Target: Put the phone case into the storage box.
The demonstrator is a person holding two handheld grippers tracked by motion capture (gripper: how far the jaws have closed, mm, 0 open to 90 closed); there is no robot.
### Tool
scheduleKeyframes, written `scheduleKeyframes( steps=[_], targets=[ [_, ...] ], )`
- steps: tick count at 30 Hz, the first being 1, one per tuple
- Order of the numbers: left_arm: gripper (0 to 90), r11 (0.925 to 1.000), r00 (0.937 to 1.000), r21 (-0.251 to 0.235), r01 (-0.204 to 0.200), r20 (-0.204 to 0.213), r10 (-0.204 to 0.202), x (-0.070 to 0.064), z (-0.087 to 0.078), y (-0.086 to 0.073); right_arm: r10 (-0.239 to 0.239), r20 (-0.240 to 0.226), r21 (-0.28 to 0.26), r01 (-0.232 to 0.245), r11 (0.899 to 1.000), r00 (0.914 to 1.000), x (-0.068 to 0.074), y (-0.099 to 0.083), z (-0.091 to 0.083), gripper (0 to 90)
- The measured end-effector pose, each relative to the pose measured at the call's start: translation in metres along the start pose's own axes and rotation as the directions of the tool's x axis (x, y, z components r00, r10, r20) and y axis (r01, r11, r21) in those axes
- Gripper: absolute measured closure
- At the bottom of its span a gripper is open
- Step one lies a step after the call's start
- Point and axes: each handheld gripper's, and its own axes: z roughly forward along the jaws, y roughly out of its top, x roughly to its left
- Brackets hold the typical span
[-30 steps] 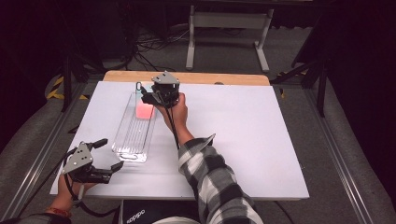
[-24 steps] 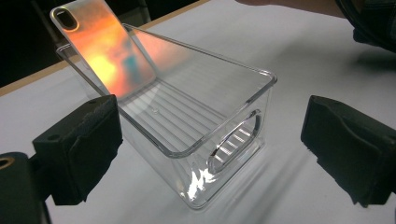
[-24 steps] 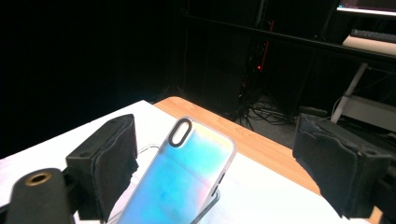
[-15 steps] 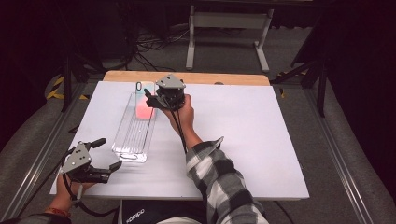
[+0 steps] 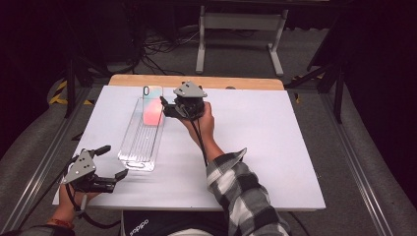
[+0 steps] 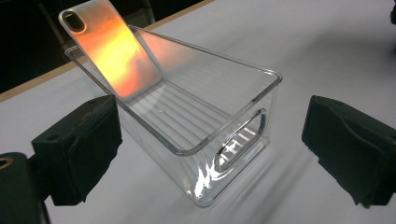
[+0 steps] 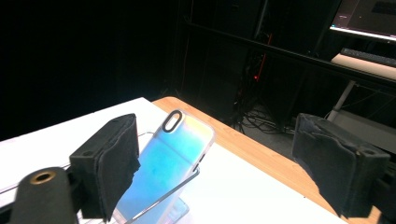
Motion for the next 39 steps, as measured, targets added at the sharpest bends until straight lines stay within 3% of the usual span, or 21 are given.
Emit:
scheduleKeyframes(
  steps=[15,39],
  targets=[
    [5.5,0.9999,1.0,0.007,-0.009,-0.004,0.009,0.0,0.001,0.001,-0.015,-0.003,-0.002,0.015,1.0,0.9999,-0.005,-0.005,-0.017,13.9],
    [5.6,0.9995,0.9999,0.031,-0.005,-0.011,0.006,-0.002,0.003,0.001,-0.046,0.043,-0.006,0.046,0.999,0.998,-0.023,-0.01,-0.051,12.5]
  ],
)
